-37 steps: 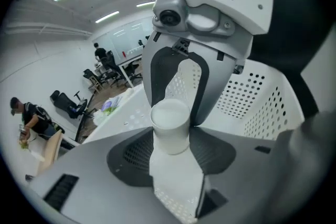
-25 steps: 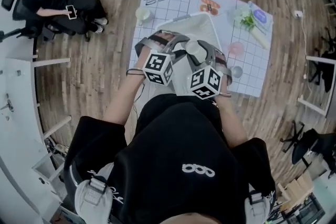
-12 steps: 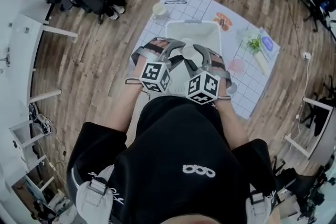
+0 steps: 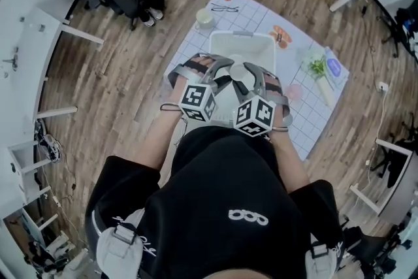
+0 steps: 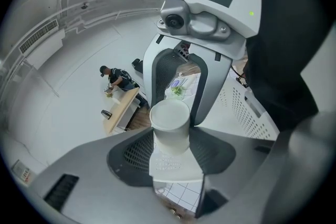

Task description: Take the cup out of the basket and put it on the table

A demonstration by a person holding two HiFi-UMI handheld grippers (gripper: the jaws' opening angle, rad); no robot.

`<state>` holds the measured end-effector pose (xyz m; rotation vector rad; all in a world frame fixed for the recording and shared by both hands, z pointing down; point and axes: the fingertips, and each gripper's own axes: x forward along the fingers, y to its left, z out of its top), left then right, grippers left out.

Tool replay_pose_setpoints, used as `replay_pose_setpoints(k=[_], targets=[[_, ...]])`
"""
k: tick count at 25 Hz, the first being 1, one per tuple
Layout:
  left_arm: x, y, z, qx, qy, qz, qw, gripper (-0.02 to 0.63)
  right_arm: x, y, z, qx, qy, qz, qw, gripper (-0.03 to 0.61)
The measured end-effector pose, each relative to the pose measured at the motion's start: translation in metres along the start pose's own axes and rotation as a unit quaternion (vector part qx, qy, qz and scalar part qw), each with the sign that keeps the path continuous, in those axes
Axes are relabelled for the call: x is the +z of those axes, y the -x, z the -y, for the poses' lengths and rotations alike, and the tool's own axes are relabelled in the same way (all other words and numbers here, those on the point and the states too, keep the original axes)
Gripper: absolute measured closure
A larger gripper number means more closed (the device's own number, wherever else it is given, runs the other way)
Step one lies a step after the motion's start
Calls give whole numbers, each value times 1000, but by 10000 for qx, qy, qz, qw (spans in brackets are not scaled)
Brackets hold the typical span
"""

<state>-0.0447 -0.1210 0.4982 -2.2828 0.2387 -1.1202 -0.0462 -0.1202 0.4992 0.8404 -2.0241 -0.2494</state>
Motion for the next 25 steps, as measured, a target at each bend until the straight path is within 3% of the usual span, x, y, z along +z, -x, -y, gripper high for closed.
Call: replay_pose_setpoints(k=[25], targets=[[3, 11, 2, 69, -110, -53, 9999, 400, 7, 8, -4, -115, 24, 23, 9999, 331]])
